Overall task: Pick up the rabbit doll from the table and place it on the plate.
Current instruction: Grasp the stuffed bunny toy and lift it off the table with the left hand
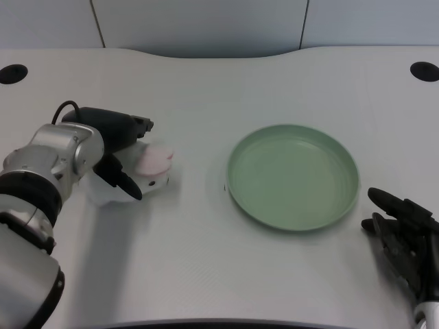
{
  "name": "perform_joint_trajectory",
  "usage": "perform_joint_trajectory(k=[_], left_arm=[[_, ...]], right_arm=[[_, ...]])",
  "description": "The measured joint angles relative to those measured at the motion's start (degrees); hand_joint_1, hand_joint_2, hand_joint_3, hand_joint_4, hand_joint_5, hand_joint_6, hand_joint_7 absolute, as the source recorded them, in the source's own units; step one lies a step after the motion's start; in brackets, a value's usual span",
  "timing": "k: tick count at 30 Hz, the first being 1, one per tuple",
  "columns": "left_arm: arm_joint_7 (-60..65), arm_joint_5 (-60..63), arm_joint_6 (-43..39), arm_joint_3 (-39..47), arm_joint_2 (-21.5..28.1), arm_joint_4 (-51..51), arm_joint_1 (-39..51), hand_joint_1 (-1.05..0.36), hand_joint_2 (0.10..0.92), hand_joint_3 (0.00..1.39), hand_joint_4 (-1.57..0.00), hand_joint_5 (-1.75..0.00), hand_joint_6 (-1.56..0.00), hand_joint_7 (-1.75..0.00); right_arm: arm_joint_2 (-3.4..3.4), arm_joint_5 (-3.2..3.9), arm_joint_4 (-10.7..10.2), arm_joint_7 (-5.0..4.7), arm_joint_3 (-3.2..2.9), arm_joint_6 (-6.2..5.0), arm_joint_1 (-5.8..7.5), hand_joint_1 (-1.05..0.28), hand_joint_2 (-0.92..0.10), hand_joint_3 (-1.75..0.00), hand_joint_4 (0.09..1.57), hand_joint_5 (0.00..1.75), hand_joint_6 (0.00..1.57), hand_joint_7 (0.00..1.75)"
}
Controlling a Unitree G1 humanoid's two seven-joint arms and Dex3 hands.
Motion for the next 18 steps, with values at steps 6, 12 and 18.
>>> perform_joint_trajectory(k=[6, 12, 18], left_arm=[[0.8, 1.1, 0.8, -2.5, -0.7, 1.6, -0.1, -1.05, 0.88, 0.0, 0.0, 0.0, -0.03, 0.0], [2.3, 3.4, 3.5, -5.6, -2.6, 2.8, -0.5, -1.05, 0.821, 0.0, -0.02, -0.01, -0.03, 0.0], [9.0, 7.0, 4.4, -9.3, -3.0, 3.7, -0.4, -1.04, 0.809, 0.0, -0.1, -0.06, -0.06, -0.02]], right_arm=[[-0.21, 0.0, -0.6, 0.33, 0.0, -0.08, 0.89, -0.33, -0.92, -0.3, 0.69, 0.84, 0.92, 0.01], [0.34, 0.99, -0.6, 0.57, -0.53, -1.44, 1.0, -0.27, -0.92, -0.3, 0.69, 0.85, 0.94, 0.02], [0.31, 2.12, 0.2, 3.04, -1.35, -2.79, 1.37, -0.29, -0.92, -0.3, 0.67, 0.85, 0.93, 0.01]])
